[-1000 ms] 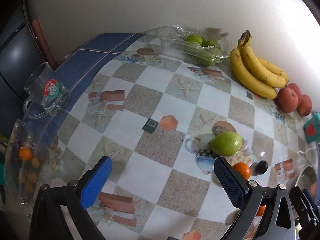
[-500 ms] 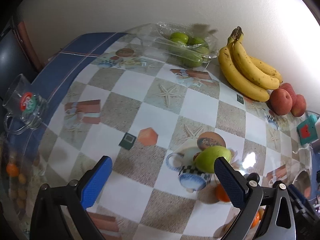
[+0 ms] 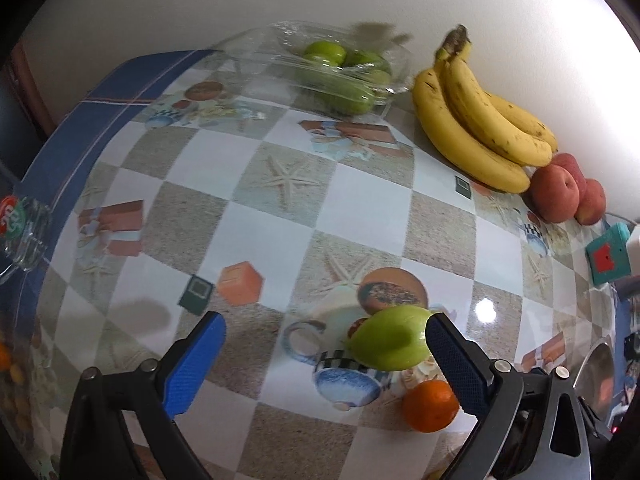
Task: Organize fruits
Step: 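Move the left gripper to a green mango while the right approaches a dark plum, then close the left gripper on the mango while the right closes on the plum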
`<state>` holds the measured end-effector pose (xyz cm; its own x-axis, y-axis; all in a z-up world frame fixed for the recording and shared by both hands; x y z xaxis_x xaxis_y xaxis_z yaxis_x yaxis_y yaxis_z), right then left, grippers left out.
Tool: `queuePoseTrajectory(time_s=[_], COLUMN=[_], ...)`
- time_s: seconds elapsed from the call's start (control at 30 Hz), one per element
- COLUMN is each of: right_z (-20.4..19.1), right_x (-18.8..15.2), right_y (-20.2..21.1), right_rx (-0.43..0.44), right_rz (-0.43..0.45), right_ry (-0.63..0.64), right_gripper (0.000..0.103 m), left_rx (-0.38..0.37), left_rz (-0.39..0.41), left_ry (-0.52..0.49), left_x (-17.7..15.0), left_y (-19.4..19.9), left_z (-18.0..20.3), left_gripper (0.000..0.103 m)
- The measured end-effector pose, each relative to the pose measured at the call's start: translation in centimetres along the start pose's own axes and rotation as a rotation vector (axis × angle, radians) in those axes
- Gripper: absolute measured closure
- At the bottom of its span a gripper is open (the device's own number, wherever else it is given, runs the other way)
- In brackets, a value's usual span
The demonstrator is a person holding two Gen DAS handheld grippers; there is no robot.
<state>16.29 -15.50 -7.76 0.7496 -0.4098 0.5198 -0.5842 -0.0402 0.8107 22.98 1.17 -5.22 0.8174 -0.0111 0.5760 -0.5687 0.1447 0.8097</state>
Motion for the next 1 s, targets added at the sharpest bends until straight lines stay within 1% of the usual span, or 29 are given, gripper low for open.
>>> queuePoseTrajectory(time_s=[0.07,0.1,0.13,0.17,0.27,0.3,0.43,0.5,0.57,0.63,0.7,0.83,1.0], right_z=[-0.1,-0.2,-0.4,-0.5,-0.7,-0.7,-0.7,-0.8,-0.8,-0.9,-1.0,-1.0,-1.0], right_x=[-0.1,-0.2,-0.2,-0.2,-0.3,-0.3,-0.3,-0.3,-0.3,-0.4,-0.4,-0.4,-0.5], right_y=[-0.2,-0.4,-0.6,-0.6,-0.6,-0.6,-0.5,-0.5,-0.5,-0.5,-0.5,-0.5,-0.4], right_rx=[-0.006,-0.007,-0.010,-0.015,-0.010,-0.007,-0.019,-0.019,-0.018,-0.013,-0.010,0.002,0.011], right_rz=[-0.002,-0.003,-0.006,-0.003,0.000,0.001,0.005,0.006,0.008,0.008,0.008,0.007,0.001], right_ry=[0.008,0.011,0.017,0.023,0.030,0.029,0.033,0.034,0.034,0.034,0.036,0.025,0.019], right_gripper=[0.016,0.023,0.026,0.028,0.030,0.033,0.038,0.046,0.049,0.052,0.058,0.063,0.072], left_rx=[-0.012,-0.016,-0.020,-0.027,-0.046,-0.055,-0.074,-0.080,-0.089,-0.092,-0.095,-0.099,-0.101], left_rz=[-0.009,-0.014,-0.019,-0.024,-0.031,-0.035,-0.041,-0.045,-0.050,-0.059,-0.065,-0.069,-0.073], left_ry=[-0.007,-0.010,-0.015,-0.020,-0.028,-0.029,-0.043,-0.052,-0.056,-0.061,-0.061,-0.053,-0.041], left_x=[-0.2,-0.3,-0.4,-0.5,-0.6,-0.7,-0.8,-0.9,-1.1,-1.3,-1.5,-1.5,-1.4], left_y=[-0.3,-0.4,-0.5,-0.6,-0.8,-0.8,-0.9,-1.0,-1.2,-1.4,-1.5,-1.6,-1.8], left_z=[0.5,0.7,1.0,1.2,1.8,2.1,3.0,3.5,3.8,4.0,4.1,4.2,4.2], left_gripper=[0.008,0.009,0.009,0.010,0.017,0.020,0.029,0.032,0.036,0.046,0.047,0.048,0.048])
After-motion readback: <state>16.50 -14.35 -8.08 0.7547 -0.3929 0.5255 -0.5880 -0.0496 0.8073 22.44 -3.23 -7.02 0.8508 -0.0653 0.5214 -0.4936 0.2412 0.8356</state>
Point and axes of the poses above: each gripper's, at about its wrist camera, not at the fingertips, and y roughly against the way its jaws point, z to its right, x to its top, the point moved 3 cm from there along -y, roughly the way its jaws point, and after that the axes turned 14 degrees about z, right-handed, at the moved point
